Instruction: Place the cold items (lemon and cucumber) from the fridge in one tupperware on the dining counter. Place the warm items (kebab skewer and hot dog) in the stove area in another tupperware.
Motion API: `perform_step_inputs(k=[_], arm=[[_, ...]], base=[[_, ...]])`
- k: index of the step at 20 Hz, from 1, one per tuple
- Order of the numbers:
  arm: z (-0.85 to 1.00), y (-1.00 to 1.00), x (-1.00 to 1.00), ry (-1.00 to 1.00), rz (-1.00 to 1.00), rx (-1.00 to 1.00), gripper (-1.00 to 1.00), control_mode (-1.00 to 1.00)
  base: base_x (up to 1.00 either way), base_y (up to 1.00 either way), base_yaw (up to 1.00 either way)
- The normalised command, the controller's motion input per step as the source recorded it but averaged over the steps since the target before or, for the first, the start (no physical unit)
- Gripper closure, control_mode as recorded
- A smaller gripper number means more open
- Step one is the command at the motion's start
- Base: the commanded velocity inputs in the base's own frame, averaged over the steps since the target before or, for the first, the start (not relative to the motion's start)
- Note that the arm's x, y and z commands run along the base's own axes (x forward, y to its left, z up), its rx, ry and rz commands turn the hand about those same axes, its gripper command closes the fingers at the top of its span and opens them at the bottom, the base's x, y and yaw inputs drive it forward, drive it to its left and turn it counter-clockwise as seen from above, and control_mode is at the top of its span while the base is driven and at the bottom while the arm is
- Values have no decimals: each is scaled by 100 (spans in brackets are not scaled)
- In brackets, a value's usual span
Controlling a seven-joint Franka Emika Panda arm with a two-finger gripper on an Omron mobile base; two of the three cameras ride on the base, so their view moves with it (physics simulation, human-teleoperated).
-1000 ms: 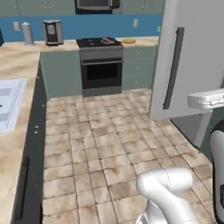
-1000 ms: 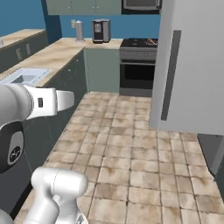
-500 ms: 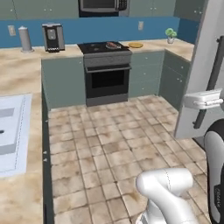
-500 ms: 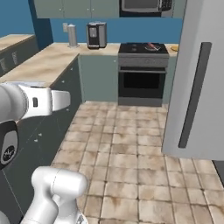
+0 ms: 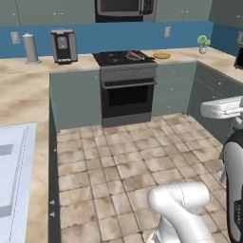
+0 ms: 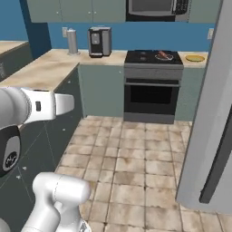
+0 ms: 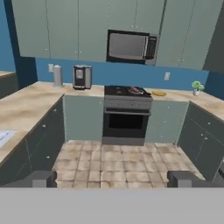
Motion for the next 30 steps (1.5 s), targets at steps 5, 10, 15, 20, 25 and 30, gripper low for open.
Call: perform_step_inputs(k=[5, 10, 15, 20, 25, 30], arm=[[0, 0, 0, 0, 0, 0, -100, 100], [0, 0, 0, 0, 0, 0, -100, 100], [0, 0, 0, 0, 0, 0, -100, 100], [0, 0, 0, 0, 0, 0, -100, 100], [0, 0, 0, 0, 0, 0, -100, 100], [0, 0, 0, 0, 0, 0, -100, 100]], base=[[100, -28, 0], [100, -54, 0], [100, -69, 0], [100, -56, 0], [100, -49, 0], [100, -35, 0]])
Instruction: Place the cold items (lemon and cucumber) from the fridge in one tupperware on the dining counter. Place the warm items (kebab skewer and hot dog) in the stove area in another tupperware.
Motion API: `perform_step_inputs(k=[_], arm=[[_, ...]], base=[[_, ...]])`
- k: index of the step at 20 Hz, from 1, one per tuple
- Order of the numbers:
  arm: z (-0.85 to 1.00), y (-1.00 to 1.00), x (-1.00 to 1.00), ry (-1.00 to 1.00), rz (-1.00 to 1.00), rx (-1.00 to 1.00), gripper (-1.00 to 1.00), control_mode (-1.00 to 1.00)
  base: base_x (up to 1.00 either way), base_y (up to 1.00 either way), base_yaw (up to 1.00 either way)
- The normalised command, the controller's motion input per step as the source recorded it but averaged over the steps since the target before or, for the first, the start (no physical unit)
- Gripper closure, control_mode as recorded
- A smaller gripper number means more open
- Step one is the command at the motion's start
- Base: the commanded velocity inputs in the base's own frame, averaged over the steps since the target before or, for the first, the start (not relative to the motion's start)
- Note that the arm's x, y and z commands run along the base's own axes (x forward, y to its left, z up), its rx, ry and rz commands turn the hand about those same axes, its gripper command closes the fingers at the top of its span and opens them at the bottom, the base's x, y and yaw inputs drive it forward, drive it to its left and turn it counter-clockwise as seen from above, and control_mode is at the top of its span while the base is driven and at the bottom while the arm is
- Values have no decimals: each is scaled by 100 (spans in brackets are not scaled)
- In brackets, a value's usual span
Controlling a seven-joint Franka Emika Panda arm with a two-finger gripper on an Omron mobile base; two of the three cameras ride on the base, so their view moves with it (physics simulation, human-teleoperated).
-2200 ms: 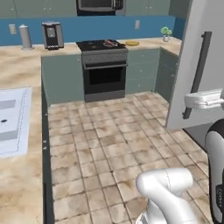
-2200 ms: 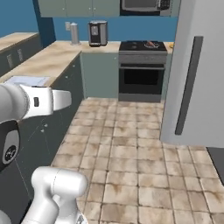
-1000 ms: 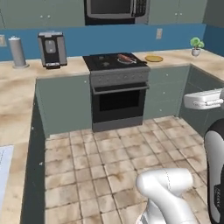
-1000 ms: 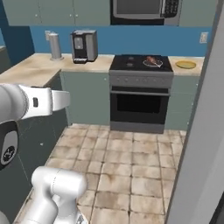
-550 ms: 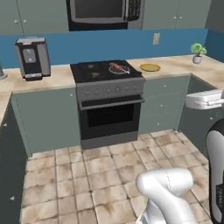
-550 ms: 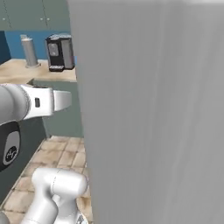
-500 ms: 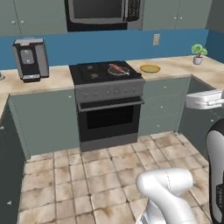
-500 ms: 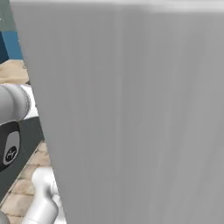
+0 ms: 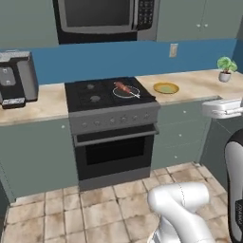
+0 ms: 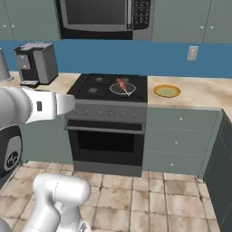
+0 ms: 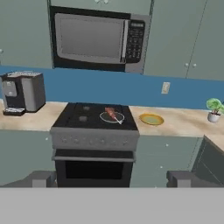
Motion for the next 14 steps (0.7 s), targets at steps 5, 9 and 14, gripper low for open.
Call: perform_step_inputs(k=[5, 9, 14], arm=[[0, 0, 0, 0, 0, 0, -100, 100], [0, 0, 0, 0, 0, 0, -100, 100], [0, 0, 0, 0, 0, 0, -100, 100]], base=[[100, -22, 0], [100, -26, 0], [100, -32, 0]])
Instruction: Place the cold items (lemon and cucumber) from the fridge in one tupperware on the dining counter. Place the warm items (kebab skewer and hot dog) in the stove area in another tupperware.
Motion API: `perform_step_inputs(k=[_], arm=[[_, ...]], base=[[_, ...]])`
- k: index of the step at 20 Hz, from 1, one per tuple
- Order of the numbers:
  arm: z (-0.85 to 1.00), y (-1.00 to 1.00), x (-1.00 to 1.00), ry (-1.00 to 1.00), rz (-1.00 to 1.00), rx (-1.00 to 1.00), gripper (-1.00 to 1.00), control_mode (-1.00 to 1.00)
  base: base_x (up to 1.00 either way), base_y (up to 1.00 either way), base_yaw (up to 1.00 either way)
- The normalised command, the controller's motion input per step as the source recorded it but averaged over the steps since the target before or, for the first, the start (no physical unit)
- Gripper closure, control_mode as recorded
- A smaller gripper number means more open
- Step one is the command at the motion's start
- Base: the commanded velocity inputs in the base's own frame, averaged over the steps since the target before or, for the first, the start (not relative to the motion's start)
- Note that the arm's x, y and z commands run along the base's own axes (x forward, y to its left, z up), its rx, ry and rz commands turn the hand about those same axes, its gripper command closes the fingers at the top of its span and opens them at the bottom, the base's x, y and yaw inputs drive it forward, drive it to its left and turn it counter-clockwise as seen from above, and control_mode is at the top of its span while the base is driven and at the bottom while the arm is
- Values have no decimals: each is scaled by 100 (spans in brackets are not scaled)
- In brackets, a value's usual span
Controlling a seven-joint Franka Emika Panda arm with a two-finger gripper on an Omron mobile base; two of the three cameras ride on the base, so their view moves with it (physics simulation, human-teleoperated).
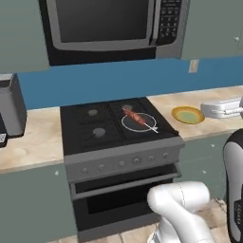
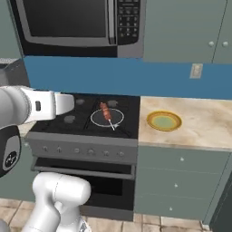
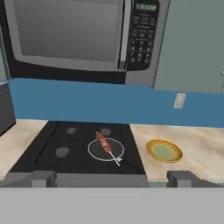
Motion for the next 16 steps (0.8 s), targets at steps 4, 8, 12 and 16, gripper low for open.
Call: perform_step_inputs(k=[4, 8, 12, 16], arm=[[0, 0, 0, 0, 0, 0, -100, 100], [0, 0, 0, 0, 0, 0, -100, 100], [-57, 0, 36, 37, 0, -22, -100, -100], [-80, 0, 17, 46, -7, -32, -100, -100]], base=[[93, -27, 0], [76, -13, 0], [17, 0, 0], [0, 0, 0]])
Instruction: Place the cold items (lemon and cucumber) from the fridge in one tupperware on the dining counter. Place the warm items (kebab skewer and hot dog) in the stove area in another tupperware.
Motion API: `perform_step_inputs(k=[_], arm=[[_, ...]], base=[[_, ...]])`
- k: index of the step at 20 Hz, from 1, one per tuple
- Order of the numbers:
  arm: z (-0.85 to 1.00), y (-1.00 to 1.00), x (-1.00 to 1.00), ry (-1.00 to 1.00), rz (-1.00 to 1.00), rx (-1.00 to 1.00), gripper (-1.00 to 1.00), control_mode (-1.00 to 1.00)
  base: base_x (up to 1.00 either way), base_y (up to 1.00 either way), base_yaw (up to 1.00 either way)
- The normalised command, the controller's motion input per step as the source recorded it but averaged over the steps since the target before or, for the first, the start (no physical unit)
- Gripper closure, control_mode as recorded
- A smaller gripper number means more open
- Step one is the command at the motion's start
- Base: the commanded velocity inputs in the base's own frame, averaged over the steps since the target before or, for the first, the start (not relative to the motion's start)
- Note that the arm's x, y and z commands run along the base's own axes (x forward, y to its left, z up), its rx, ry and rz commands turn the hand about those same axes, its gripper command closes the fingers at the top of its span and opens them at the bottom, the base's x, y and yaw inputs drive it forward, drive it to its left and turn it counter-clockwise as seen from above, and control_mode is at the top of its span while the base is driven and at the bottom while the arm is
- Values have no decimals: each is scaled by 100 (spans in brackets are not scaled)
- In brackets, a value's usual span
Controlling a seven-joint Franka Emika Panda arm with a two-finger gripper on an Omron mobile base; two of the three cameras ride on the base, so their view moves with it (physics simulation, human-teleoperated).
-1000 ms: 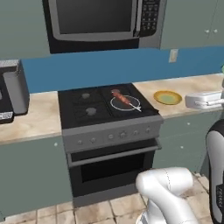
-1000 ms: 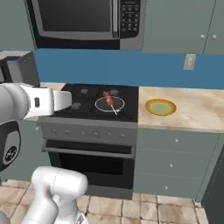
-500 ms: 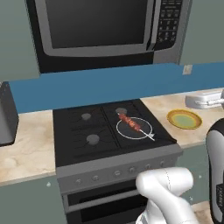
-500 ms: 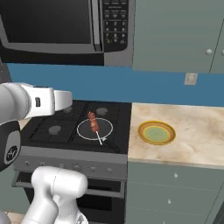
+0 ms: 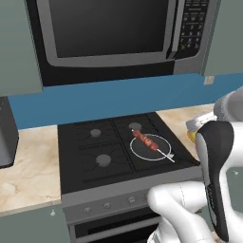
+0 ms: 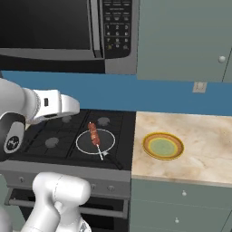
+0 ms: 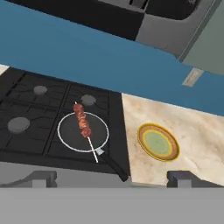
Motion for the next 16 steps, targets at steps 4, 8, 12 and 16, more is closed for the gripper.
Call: perform_step_inputs(k=[4, 8, 12, 16], arm=[[-33, 0, 7, 31, -8, -16, -100, -100], [-4, 0, 2, 0, 0, 0, -100, -100], [-22, -3, -2, 10, -4, 0, -100, -100], [-46, -1, -2, 5, 0, 1, -100, -100]], base=[[0, 0, 0], [0, 0, 0], [0, 0, 0], [0, 0, 0]])
